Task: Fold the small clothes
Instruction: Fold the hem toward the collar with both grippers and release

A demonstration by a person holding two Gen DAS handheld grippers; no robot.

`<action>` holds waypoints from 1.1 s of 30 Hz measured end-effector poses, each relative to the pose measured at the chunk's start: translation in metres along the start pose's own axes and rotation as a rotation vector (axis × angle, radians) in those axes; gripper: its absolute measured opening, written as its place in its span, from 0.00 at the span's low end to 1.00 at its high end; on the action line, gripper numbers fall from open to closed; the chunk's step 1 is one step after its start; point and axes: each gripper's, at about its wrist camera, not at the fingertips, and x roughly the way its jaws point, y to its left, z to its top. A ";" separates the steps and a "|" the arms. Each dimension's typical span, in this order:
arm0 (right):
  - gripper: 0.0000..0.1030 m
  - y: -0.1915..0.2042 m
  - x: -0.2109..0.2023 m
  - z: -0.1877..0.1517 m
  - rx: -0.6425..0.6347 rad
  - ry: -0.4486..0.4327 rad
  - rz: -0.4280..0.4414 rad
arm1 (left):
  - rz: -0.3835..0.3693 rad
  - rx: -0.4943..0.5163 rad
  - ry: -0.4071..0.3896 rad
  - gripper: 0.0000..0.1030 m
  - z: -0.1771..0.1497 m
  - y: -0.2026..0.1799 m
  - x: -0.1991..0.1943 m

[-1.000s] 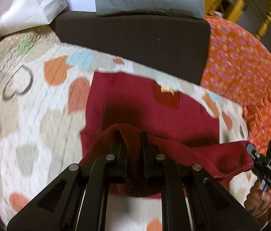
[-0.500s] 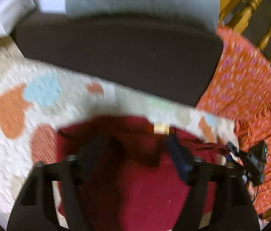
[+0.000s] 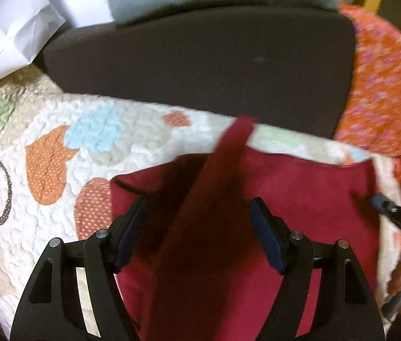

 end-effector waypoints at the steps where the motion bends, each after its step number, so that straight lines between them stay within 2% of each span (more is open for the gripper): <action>1: 0.37 -0.004 0.006 0.002 -0.010 -0.007 -0.058 | 0.031 -0.016 -0.002 0.71 0.002 0.006 0.007; 2: 0.37 -0.013 0.011 0.005 -0.002 -0.023 -0.113 | 0.066 -0.048 -0.001 0.71 0.005 0.015 0.014; 4: 0.37 -0.032 0.025 0.010 0.055 -0.015 -0.135 | 0.116 -0.120 0.018 0.71 0.010 0.035 0.026; 6: 0.37 -0.041 0.041 0.011 0.097 0.047 -0.133 | 0.093 -0.190 0.083 0.72 0.010 0.055 0.042; 7: 0.37 -0.038 0.040 0.012 0.080 0.039 -0.144 | 0.066 -0.215 0.101 0.73 0.008 0.062 0.047; 10: 0.37 -0.022 0.023 0.010 0.023 -0.001 -0.108 | 0.066 -0.192 0.077 0.73 0.004 0.062 0.041; 14: 0.37 0.001 -0.009 -0.009 -0.029 -0.023 -0.040 | 0.049 -0.225 0.051 0.73 -0.009 0.069 0.020; 17: 0.37 0.000 -0.005 -0.027 -0.080 0.019 -0.114 | 0.062 -0.223 0.039 0.72 -0.022 0.068 0.002; 19: 0.38 -0.007 0.015 -0.035 -0.080 0.091 -0.147 | 0.080 -0.205 0.030 0.72 -0.031 0.067 -0.013; 22: 0.37 0.003 0.014 -0.033 -0.097 0.089 -0.165 | 0.107 -0.173 0.014 0.72 -0.049 0.058 -0.041; 24: 0.37 0.018 0.006 -0.027 -0.073 0.075 -0.082 | 0.140 -0.146 0.001 0.73 -0.056 0.046 -0.058; 27: 0.37 0.051 0.007 -0.022 -0.107 0.069 -0.022 | 0.175 -0.103 0.003 0.72 -0.072 0.035 -0.074; 33: 0.37 0.127 0.041 -0.029 -0.148 0.124 0.126 | 0.214 -0.091 -0.022 0.72 -0.093 0.031 -0.086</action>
